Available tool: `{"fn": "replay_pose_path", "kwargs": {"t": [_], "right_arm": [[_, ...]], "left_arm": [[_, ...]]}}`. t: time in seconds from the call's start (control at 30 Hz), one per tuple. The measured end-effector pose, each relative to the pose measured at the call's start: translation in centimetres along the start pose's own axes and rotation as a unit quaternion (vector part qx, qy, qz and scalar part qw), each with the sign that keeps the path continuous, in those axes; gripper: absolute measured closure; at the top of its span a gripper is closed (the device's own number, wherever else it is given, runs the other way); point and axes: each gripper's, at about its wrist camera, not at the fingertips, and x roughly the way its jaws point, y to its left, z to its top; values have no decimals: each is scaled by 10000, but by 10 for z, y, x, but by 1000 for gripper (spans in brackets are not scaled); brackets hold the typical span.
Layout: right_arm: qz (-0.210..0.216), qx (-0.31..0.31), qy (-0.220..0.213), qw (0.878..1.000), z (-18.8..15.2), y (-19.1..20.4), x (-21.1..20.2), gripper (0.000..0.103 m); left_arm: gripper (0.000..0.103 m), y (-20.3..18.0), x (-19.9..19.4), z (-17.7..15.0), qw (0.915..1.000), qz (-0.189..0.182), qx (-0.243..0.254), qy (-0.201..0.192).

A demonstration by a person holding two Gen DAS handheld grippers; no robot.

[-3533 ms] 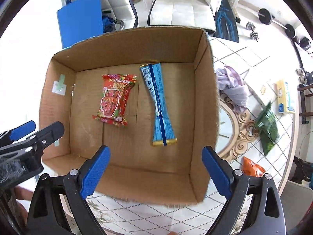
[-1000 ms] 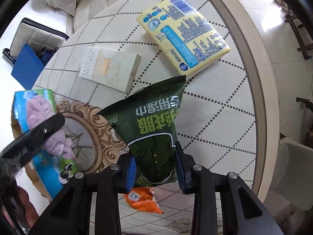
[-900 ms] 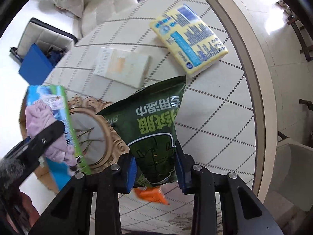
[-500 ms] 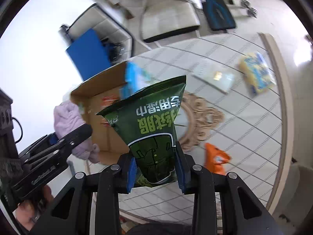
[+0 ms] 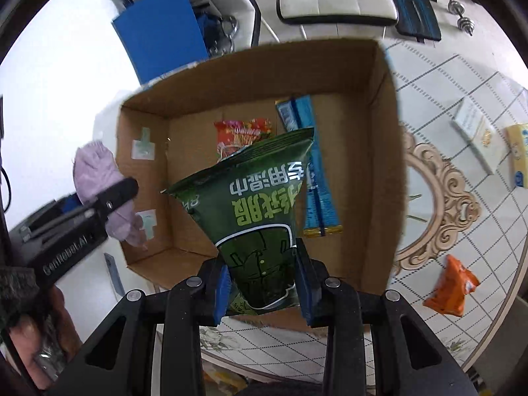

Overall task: Organize soft objects
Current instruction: 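Lower the cloth and green bag into the box and release both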

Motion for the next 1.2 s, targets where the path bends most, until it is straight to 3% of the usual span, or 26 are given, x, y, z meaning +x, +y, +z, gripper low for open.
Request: {"fn": "replay_pose_path", "kwargs": {"t": [0.23, 0.47, 0.53, 0.6, 0.63, 0.7, 0.73, 0.77, 0.97, 1.03, 1.1, 1.2], "right_arm": [[-310, 109, 360, 9988, 10, 7, 50, 67], [-544, 129, 685, 9961, 11, 8, 77, 64], [-506, 120, 740, 9959, 13, 9, 80, 55], [-473, 125, 699, 9964, 13, 10, 77, 33], [-470, 110, 673, 9966, 13, 11, 75, 27], [-479, 88, 604, 9970, 13, 12, 71, 24], [-479, 87, 575, 9972, 12, 13, 68, 24], [-477, 89, 565, 9972, 13, 13, 66, 24], [-658, -50, 361, 9972, 8, 12, 48, 15], [-663, -92, 288, 9973, 4, 13, 46, 14], [-736, -127, 206, 9970, 0, 13, 41, 6], [-819, -173, 43, 9965, -8, 10, 30, 6]], "left_arm": [[56, 8, 53, 30, 9984, -2, 205, 533], [51, 1, 82, 45, 9946, 45, 369, 970], [50, 4, 86, 46, 9940, -50, 251, 1068], [47, 6, 88, 47, 9933, -85, 167, 1140], [47, 7, 86, 48, 9935, -148, 121, 1124], [32, 9, 81, 49, 9940, -219, 51, 1070], [17, 11, 79, 48, 9943, -212, 23, 1049], [11, 11, 77, 48, 9944, -222, 4, 1033], [11, 17, 51, 37, 9966, -292, -95, 771], [11, 17, 39, 27, 9975, -317, -95, 618], [11, 16, 28, 15, 9983, -317, -109, 477], [11, 17, 13, -6, 9989, -328, -196, 255]]}}
